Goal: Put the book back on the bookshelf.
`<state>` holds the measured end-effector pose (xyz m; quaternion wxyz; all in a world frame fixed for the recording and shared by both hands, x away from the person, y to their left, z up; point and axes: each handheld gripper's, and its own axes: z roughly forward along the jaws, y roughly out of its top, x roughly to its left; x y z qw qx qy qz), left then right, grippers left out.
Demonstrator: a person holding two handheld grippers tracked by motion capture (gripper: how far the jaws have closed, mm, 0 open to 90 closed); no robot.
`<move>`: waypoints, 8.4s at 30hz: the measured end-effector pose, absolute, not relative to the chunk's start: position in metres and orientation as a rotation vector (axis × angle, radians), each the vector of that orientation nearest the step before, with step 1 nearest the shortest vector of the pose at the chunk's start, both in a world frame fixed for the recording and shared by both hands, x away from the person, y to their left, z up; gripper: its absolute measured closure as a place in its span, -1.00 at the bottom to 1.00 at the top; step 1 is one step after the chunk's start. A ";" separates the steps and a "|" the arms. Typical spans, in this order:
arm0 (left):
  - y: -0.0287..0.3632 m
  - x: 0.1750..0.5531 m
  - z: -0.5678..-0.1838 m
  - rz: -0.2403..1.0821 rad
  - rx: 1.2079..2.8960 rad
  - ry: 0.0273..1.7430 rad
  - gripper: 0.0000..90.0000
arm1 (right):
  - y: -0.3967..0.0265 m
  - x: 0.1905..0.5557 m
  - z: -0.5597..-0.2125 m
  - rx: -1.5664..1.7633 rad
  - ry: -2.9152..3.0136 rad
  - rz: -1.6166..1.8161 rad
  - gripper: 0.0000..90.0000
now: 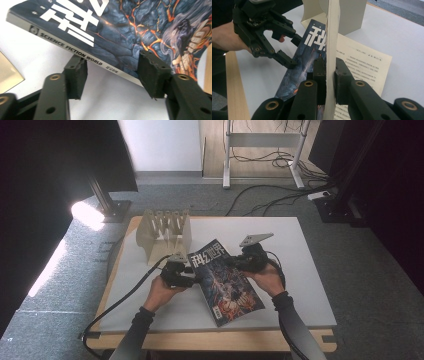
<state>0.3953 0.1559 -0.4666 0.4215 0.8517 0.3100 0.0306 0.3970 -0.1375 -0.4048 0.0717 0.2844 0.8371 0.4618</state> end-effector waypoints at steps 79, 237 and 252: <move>0.135 0.391 -0.364 0.326 2.073 0.481 0.83 | -0.202 0.384 -0.395 0.900 2.247 1.360 0.07; 0.321 0.432 -0.362 0.584 1.776 1.147 0.57 | -0.208 0.367 -0.537 1.167 2.341 1.001 -1.00; 0.329 0.420 -0.352 0.569 1.786 1.131 -0.73 | -0.208 0.367 -0.537 1.166 2.341 0.999 -1.00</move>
